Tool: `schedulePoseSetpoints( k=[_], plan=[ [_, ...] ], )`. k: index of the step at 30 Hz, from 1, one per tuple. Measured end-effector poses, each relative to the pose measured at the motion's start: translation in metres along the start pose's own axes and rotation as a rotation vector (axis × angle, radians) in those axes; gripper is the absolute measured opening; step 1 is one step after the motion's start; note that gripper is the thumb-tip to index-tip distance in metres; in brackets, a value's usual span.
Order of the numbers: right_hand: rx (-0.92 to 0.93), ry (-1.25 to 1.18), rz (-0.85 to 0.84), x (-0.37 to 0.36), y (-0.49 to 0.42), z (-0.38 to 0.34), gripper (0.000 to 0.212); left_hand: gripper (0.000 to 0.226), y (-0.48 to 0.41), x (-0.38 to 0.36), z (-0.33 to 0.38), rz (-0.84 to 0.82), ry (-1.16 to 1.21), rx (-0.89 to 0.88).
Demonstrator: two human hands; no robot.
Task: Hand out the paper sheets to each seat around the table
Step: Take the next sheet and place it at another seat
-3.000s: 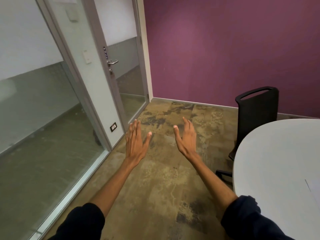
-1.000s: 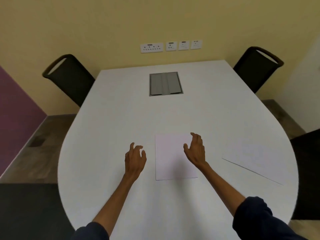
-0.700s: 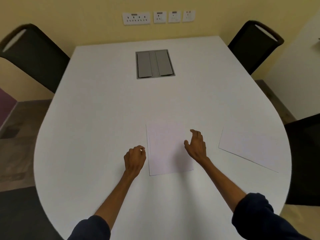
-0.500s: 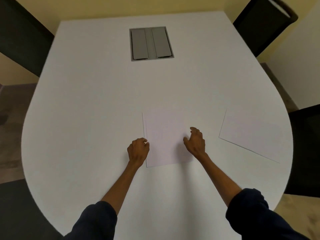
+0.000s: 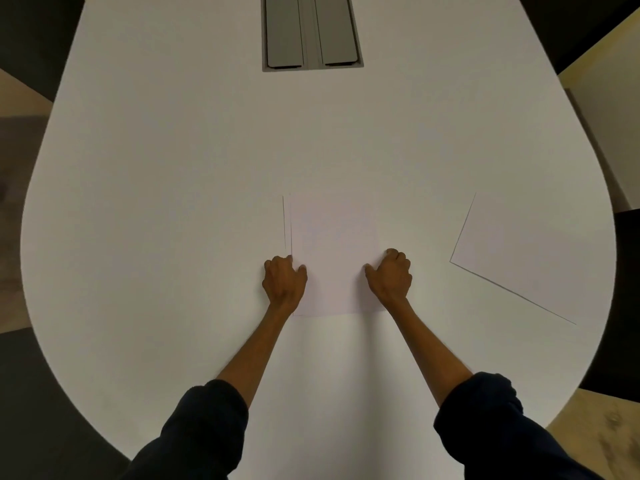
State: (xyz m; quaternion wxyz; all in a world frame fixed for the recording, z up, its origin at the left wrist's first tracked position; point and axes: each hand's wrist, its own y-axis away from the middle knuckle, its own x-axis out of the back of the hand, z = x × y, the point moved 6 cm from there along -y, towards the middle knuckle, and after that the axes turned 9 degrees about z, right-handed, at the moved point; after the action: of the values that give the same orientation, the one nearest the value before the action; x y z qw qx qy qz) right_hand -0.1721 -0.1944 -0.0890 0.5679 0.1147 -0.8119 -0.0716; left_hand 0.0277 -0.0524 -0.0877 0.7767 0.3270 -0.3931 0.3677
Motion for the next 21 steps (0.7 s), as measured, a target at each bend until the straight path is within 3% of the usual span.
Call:
schedulePoseSetpoints(
  k=[8,21],
  plan=[
    [-0.016,-0.064,-0.023,-0.006,-0.003,-0.003,0.056,0.03,-0.001,0.001,-0.004,0.067,0.21,0.134],
    [-0.128,-0.244,0.005,-0.002,-0.013,-0.001,0.066,0.016,-0.012,-0.002,-0.019,-0.08,0.536,0.088]
  ],
)
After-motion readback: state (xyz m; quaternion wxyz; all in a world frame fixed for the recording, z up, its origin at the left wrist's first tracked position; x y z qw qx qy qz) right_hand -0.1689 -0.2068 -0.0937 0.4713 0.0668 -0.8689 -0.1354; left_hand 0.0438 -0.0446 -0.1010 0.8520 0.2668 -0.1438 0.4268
